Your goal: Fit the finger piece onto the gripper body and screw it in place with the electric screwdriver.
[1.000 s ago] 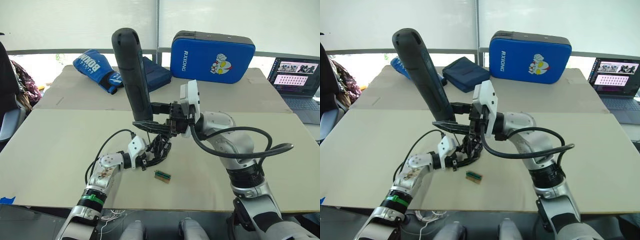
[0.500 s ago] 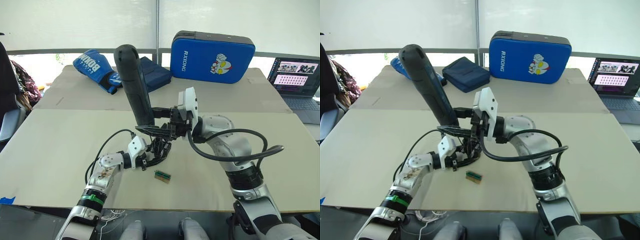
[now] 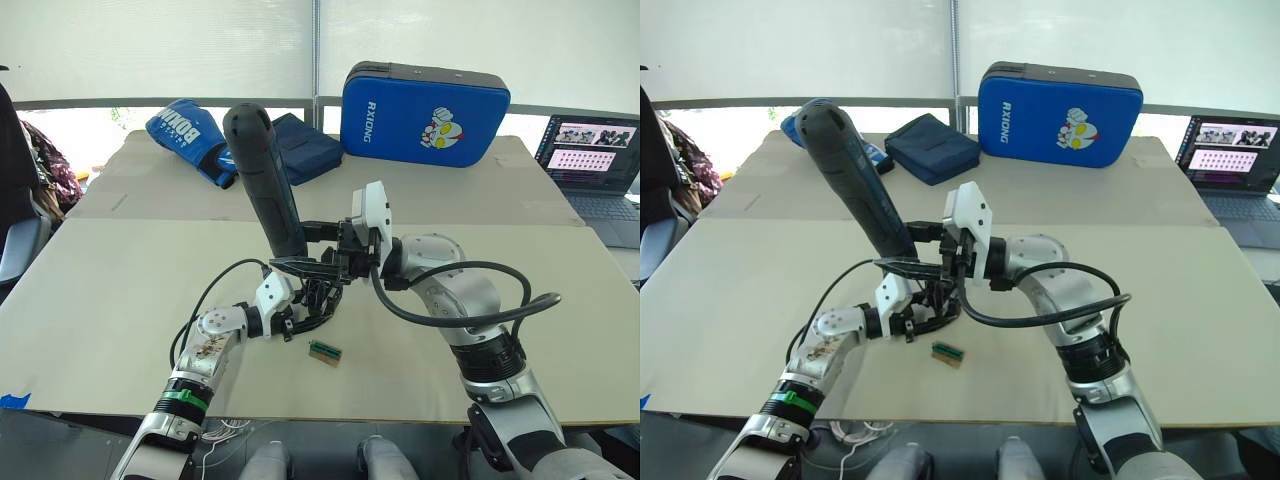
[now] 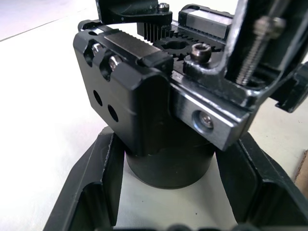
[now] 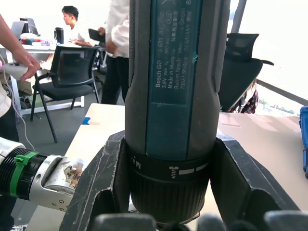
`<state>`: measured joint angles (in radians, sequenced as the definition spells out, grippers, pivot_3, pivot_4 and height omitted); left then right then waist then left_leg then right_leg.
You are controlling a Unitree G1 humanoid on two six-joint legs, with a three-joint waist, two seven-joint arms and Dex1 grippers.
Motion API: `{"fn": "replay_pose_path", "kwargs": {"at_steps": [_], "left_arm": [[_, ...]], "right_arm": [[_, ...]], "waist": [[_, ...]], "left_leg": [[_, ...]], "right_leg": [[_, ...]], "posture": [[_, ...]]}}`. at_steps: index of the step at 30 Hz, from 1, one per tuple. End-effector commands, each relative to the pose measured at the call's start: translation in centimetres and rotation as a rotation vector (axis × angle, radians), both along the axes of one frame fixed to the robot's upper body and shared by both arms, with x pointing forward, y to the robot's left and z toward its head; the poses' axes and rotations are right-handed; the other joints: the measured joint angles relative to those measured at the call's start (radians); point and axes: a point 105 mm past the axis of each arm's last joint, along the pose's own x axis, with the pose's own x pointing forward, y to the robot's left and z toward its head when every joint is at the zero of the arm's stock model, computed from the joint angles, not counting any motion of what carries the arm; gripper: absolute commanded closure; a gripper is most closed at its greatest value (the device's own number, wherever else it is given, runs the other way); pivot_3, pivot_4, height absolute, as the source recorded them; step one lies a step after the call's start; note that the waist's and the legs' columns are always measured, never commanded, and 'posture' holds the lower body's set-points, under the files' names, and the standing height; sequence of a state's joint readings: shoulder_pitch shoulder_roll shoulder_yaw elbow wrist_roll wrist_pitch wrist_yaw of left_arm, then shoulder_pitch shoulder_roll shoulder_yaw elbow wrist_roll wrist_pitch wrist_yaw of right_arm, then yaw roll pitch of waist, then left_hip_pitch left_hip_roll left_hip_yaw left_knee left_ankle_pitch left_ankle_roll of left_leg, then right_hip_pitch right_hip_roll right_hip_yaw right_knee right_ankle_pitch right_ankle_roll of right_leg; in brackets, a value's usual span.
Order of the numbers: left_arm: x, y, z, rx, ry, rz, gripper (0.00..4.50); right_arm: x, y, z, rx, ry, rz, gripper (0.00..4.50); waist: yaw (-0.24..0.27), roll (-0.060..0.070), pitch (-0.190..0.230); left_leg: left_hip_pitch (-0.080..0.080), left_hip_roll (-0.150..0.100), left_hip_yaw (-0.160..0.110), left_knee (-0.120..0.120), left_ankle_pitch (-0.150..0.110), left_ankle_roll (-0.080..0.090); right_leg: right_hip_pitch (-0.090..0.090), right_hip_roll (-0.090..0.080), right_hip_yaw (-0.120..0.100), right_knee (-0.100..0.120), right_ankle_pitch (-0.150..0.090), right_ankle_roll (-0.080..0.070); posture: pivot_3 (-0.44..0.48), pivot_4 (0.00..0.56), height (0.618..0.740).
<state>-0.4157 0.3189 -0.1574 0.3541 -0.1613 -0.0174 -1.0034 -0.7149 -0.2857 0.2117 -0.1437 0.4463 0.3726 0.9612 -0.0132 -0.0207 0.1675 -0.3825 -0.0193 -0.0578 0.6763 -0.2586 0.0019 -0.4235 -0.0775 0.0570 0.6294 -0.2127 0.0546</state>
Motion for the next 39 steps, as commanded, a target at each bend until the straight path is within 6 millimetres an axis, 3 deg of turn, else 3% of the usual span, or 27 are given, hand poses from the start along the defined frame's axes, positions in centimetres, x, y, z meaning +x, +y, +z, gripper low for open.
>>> {"fn": "replay_pose_path", "kwargs": {"at_steps": [1, 16, 39], "left_arm": [[-1.6, -0.6, -2.7, 0.045, 0.112, -0.055, 2.23], [-1.9, -0.6, -3.0, 0.047, 0.120, -0.058, 2.23], [-2.1, -0.7, -3.0, 0.048, 0.123, -0.062, 2.23]], "right_arm": [[-0.9, 0.0, 1.6, 0.039, -0.060, 0.033, 2.57], [-1.5, 0.3, 2.9, 0.051, -0.079, 0.060, 2.57], [-1.1, 0.2, 2.0, 0.010, -0.048, 0.042, 2.57]], "waist": [[0.000, 0.000, 0.000], [0.000, 0.000, 0.000], [-0.001, 0.000, 0.000]], "left_leg": [[0.000, 0.000, 0.000, 0.000, 0.000, 0.000], [0.000, 0.000, 0.000, 0.000, 0.000, 0.000], [0.000, 0.000, 0.000, 0.000, 0.000, 0.000]], "right_leg": [[0.000, 0.000, 0.000, 0.000, 0.000, 0.000], [0.000, 0.000, 0.000, 0.000, 0.000, 0.000], [0.000, 0.000, 0.000, 0.000, 0.000, 0.000]], "posture": [[0.000, 0.150, 0.740], [0.000, 0.150, 0.740], [0.000, 0.150, 0.740]]}}
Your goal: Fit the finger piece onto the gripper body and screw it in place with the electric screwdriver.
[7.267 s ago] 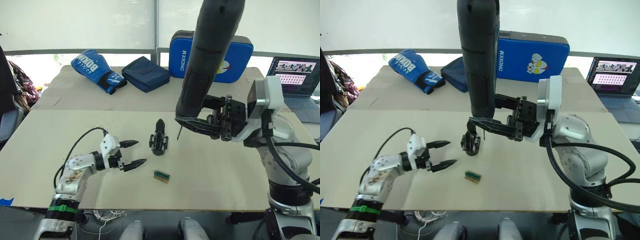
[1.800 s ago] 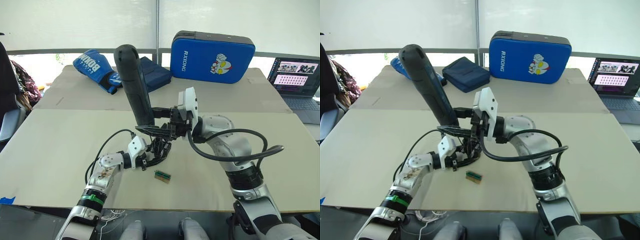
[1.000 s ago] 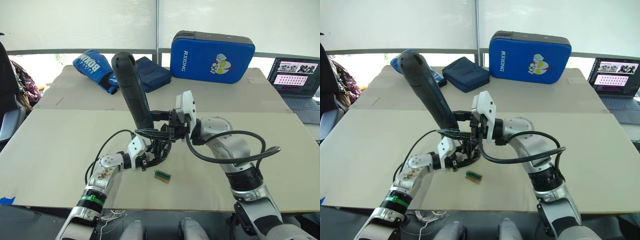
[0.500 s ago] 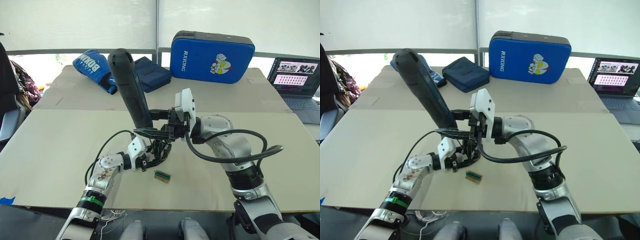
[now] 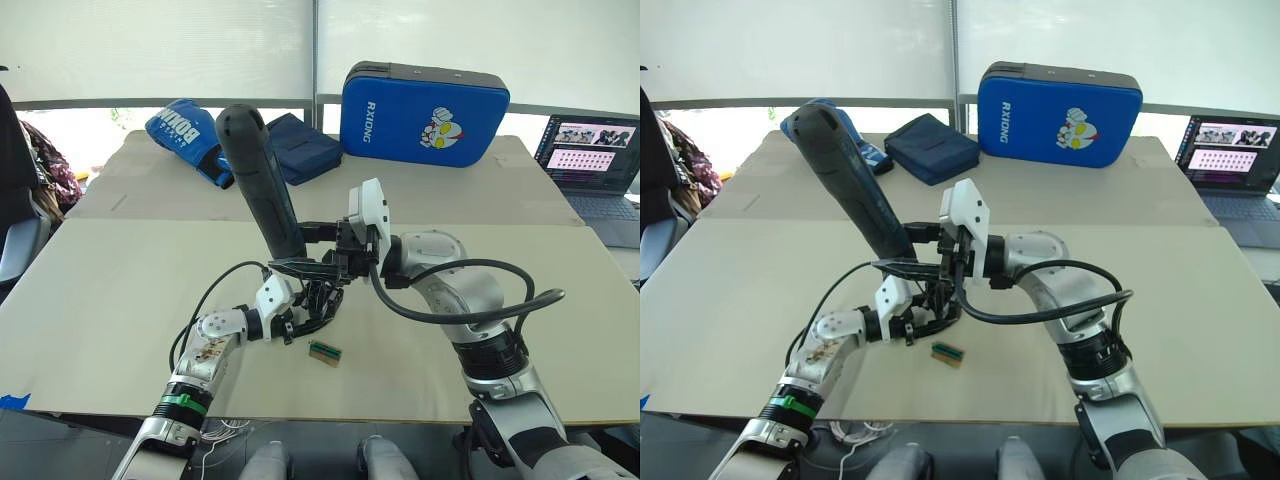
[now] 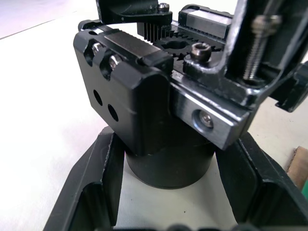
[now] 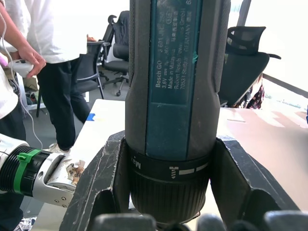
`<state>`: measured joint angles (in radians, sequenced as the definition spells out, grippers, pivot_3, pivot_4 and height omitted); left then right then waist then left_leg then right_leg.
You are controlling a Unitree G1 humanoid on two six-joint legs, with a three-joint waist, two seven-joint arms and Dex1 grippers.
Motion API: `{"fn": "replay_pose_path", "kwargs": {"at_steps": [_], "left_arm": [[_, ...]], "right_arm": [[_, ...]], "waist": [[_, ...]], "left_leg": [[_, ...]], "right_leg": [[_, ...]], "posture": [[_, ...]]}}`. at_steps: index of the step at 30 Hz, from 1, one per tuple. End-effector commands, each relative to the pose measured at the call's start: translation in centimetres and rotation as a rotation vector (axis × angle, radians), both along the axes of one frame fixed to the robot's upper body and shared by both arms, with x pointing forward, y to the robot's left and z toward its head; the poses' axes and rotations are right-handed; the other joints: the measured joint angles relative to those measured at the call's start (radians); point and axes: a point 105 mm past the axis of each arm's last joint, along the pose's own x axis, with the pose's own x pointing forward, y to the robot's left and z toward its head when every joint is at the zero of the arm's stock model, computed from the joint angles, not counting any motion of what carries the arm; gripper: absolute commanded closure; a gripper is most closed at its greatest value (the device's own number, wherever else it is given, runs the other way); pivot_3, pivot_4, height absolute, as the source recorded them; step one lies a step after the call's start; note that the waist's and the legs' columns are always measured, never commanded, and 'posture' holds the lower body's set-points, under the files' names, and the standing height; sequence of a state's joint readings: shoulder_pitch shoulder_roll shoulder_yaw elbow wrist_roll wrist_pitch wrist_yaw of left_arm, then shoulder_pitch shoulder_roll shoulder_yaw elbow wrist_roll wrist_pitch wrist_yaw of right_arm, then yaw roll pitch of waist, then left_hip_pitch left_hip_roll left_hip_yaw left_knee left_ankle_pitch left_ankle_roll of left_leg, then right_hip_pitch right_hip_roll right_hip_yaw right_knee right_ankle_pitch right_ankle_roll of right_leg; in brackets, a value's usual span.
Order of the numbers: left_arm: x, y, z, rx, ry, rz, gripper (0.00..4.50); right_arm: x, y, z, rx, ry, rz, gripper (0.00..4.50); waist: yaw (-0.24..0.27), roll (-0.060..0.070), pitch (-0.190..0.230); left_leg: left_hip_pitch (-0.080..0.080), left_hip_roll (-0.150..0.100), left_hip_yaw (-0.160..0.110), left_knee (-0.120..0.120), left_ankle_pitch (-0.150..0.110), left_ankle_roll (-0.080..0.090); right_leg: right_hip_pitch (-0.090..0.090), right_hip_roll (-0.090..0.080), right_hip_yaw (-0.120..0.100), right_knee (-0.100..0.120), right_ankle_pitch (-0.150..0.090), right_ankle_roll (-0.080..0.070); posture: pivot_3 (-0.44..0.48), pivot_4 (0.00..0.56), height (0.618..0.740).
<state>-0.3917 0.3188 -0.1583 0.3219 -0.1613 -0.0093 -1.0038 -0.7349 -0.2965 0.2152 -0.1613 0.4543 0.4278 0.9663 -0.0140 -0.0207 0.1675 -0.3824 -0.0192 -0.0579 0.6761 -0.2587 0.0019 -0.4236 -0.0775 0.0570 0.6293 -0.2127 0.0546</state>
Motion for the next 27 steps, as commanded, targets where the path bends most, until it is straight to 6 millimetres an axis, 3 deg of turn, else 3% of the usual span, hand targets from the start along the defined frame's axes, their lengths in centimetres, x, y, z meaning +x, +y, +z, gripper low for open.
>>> {"fn": "replay_pose_path", "kwargs": {"at_steps": [1, 27], "left_arm": [[-1.61, -0.63, -2.88, 0.051, 0.122, -0.056, 2.23], [-1.64, -0.61, -2.95, 0.049, 0.126, -0.052, 2.23]], "right_arm": [[-0.89, 0.08, 1.78, 0.042, -0.062, 0.029, 2.57], [-0.82, 0.20, 1.11, 0.057, -0.021, 0.027, 2.57]], "waist": [[0.000, 0.000, 0.000], [0.000, 0.000, 0.000]], "left_leg": [[0.000, 0.000, 0.000, 0.000, 0.000, 0.000], [0.000, 0.000, 0.000, 0.000, 0.000, 0.000]], "right_leg": [[0.000, 0.000, 0.000, 0.000, 0.000, 0.000], [0.000, 0.000, 0.000, 0.000, 0.000, 0.000]], "posture": [[0.000, 0.150, 0.740], [0.000, 0.150, 0.740]]}}
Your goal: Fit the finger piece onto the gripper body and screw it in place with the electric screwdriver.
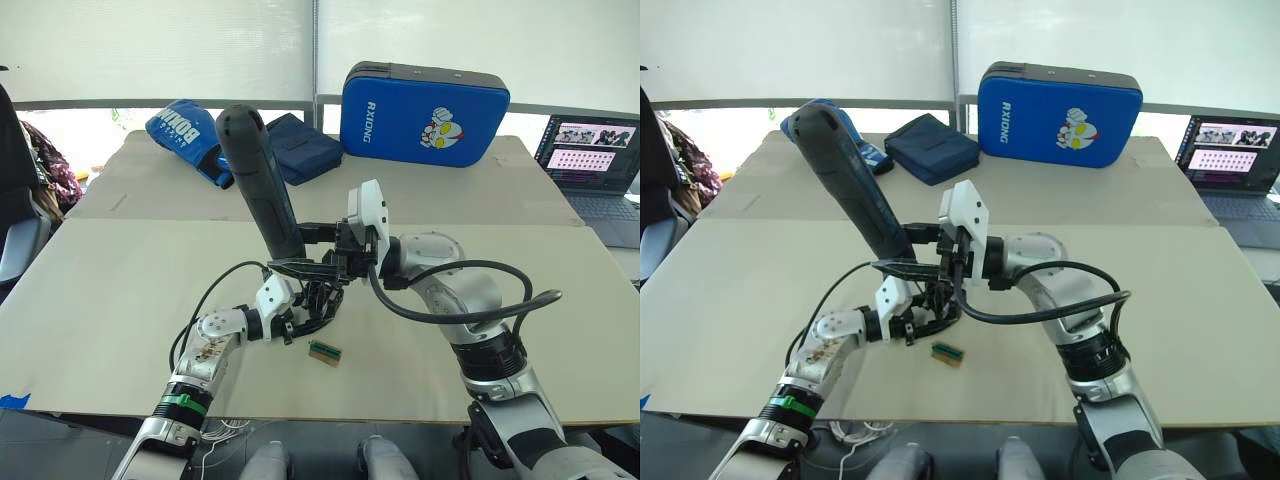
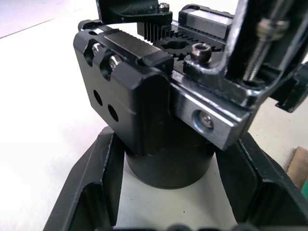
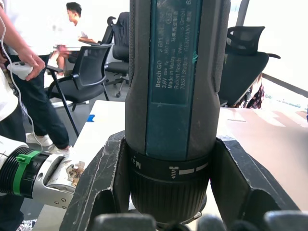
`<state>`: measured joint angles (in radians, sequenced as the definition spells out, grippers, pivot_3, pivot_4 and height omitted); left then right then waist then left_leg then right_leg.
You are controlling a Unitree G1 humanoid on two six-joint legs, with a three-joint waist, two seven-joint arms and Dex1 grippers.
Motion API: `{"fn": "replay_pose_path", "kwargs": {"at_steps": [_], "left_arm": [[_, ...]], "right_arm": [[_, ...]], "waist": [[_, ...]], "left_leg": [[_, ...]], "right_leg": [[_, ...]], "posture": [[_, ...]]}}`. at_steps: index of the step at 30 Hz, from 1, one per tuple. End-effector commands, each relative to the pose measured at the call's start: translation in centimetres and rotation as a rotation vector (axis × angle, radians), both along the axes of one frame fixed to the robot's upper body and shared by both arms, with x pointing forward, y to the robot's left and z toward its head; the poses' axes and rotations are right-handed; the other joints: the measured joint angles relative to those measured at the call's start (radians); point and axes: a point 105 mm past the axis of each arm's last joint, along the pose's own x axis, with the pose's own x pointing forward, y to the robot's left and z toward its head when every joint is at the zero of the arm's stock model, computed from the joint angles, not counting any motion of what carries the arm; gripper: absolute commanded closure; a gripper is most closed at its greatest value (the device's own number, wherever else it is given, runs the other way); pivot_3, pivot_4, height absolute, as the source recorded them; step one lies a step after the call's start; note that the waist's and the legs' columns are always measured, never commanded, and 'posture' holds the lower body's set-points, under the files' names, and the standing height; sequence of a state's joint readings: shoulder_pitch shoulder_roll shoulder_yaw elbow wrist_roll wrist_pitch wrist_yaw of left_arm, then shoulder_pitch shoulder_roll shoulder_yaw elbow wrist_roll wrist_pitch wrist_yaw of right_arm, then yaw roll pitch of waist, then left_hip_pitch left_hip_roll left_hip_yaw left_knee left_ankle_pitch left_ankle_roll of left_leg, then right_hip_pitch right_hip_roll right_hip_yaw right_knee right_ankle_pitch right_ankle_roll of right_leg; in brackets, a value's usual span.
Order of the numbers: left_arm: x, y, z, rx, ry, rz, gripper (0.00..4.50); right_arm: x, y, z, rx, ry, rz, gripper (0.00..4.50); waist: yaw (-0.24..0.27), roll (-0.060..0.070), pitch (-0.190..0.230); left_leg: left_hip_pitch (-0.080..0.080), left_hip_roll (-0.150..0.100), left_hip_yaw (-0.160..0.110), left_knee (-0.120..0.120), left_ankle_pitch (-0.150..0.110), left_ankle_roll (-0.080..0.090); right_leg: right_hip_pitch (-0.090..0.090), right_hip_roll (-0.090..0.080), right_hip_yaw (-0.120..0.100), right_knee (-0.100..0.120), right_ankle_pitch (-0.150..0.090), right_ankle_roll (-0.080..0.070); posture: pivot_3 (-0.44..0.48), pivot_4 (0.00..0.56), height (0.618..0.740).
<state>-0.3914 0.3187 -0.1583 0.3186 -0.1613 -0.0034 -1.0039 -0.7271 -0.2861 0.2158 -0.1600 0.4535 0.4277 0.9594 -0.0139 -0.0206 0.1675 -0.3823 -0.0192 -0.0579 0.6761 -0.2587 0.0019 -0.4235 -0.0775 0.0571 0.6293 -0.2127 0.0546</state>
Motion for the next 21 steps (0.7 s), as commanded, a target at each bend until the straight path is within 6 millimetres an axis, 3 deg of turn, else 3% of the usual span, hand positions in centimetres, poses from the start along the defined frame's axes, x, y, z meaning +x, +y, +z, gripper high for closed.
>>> {"fn": "replay_pose_path", "kwargs": {"at_steps": [1, 21], "left_arm": [[-1.63, -0.61, -2.96, 0.049, 0.123, -0.052, 2.23], [-1.68, -0.57, -3.03, 0.051, 0.127, -0.053, 2.23]], "right_arm": [[-0.83, 0.07, 1.27, 0.049, -0.031, 0.029, 2.57], [-0.68, 0.07, 1.25, 0.061, -0.026, 0.017, 2.57]], "waist": [[0.000, 0.000, 0.000], [0.000, 0.000, 0.000]], "left_leg": [[0.000, 0.000, 0.000, 0.000, 0.000, 0.000], [0.000, 0.000, 0.000, 0.000, 0.000, 0.000]], "right_leg": [[0.000, 0.000, 0.000, 0.000, 0.000, 0.000], [0.000, 0.000, 0.000, 0.000, 0.000, 0.000]], "posture": [[0.000, 0.150, 0.740], [0.000, 0.150, 0.740]]}}
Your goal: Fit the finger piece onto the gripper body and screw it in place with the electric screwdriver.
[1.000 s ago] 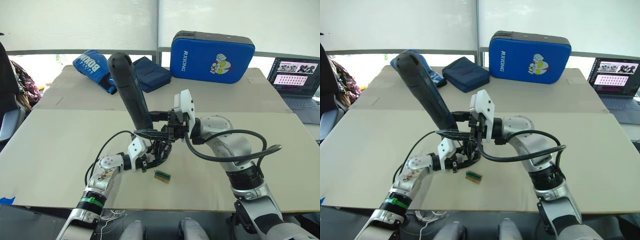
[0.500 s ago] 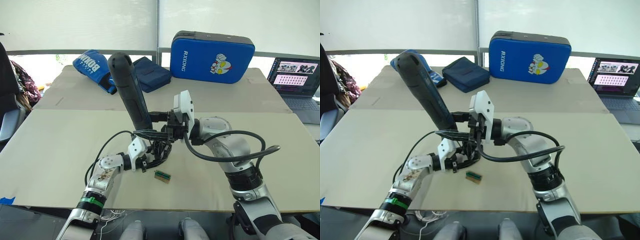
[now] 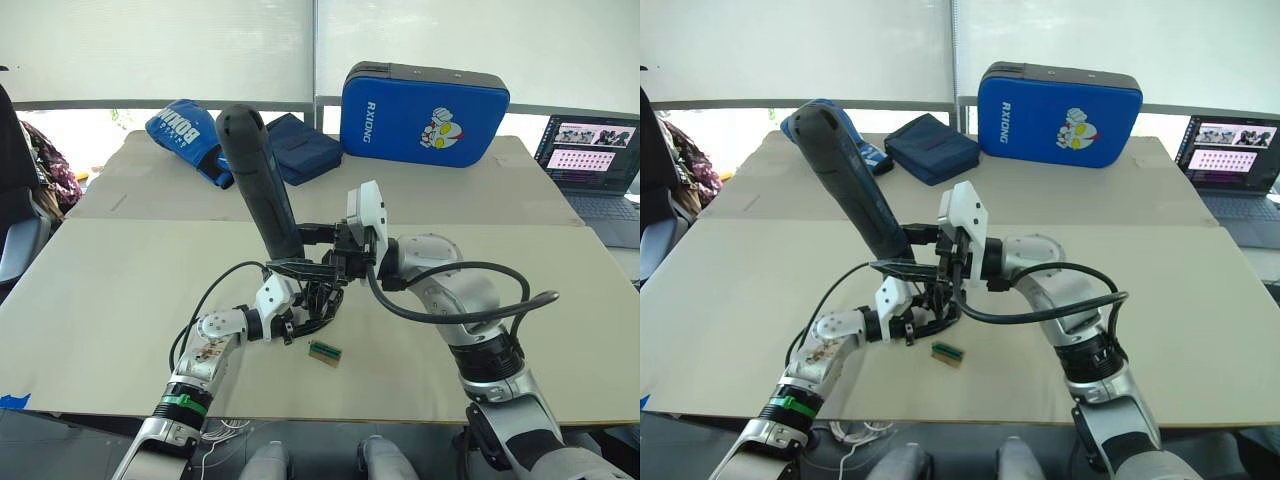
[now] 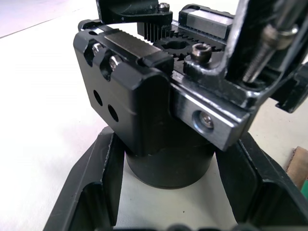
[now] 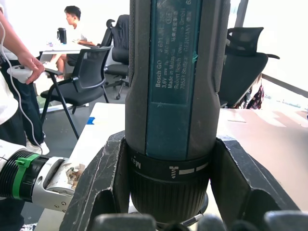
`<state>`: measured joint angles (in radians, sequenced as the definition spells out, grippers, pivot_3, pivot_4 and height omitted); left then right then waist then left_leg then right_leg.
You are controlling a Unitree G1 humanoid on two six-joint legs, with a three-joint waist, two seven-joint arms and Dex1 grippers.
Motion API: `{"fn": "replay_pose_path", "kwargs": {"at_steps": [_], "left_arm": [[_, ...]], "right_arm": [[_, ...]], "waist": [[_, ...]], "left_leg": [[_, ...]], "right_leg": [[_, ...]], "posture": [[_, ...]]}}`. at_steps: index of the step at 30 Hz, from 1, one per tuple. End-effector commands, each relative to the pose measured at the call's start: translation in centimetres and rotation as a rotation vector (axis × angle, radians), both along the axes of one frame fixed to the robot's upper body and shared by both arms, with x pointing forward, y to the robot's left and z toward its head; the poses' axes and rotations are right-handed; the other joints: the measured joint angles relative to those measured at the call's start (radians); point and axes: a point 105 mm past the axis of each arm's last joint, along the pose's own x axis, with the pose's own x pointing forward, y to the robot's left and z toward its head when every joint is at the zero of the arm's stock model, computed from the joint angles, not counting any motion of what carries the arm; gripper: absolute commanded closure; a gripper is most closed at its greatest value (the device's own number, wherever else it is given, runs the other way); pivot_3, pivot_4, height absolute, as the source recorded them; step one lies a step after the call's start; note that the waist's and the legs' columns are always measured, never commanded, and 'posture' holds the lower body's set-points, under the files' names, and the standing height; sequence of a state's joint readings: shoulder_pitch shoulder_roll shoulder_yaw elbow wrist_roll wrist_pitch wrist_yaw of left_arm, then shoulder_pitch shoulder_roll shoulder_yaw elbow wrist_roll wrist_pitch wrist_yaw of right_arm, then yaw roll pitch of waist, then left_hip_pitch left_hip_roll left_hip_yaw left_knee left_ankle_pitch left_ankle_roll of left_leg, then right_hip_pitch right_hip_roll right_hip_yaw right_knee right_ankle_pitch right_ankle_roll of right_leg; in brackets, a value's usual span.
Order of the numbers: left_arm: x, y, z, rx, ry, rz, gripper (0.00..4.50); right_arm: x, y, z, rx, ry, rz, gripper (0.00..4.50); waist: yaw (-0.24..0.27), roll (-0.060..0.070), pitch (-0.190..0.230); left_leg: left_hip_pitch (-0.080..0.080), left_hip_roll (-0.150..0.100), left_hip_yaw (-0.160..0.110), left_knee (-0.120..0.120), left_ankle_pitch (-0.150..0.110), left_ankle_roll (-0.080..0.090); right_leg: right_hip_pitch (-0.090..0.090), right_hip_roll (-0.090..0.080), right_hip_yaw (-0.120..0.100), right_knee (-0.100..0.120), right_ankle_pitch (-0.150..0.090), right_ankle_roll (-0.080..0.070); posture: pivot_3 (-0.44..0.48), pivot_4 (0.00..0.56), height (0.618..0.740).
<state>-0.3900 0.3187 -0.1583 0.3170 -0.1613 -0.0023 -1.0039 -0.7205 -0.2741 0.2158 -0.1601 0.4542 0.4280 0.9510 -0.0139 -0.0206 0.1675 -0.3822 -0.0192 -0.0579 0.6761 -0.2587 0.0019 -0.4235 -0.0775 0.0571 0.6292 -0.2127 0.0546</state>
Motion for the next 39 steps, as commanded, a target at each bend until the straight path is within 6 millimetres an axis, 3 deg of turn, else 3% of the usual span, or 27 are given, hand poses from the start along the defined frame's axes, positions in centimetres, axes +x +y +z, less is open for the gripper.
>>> {"fn": "replay_pose_path", "kwargs": {"at_steps": [1, 25, 39], "left_arm": [[-1.7, -0.6, -3.0, 0.051, 0.126, -0.053, 2.23], [-1.6, -0.6, -3.0, 0.050, 0.125, -0.054, 2.23], [-1.5, -0.5, -3.0, 0.052, 0.124, -0.048, 2.23]], "right_arm": [[-0.6, -0.1, 1.3, 0.049, -0.036, 0.018, 2.57], [0.6, -1.3, 0.6, 0.020, -0.049, -0.039, 2.57], [1.7, -2.3, -2.4, 0.036, 0.029, -0.137, 2.57]], "waist": [[0.000, 0.000, 0.000], [0.000, 0.000, 0.000], [0.000, 0.000, -0.004]], "left_leg": [[0.000, 0.000, 0.000, 0.000, 0.000, 0.000], [0.001, 0.000, 0.000, 0.000, 0.000, 0.000], [0.003, 0.000, 0.000, -0.001, 0.000, 0.000]], "right_leg": [[0.000, 0.000, 0.000, 0.000, 0.000, 0.000], [0.001, 0.000, 0.000, 0.000, 0.000, 0.000], [0.003, 0.000, 0.000, 0.000, 0.000, 0.000]], "posture": [[0.000, 0.150, 0.740], [0.000, 0.150, 0.740], [0.000, 0.150, 0.740]]}}
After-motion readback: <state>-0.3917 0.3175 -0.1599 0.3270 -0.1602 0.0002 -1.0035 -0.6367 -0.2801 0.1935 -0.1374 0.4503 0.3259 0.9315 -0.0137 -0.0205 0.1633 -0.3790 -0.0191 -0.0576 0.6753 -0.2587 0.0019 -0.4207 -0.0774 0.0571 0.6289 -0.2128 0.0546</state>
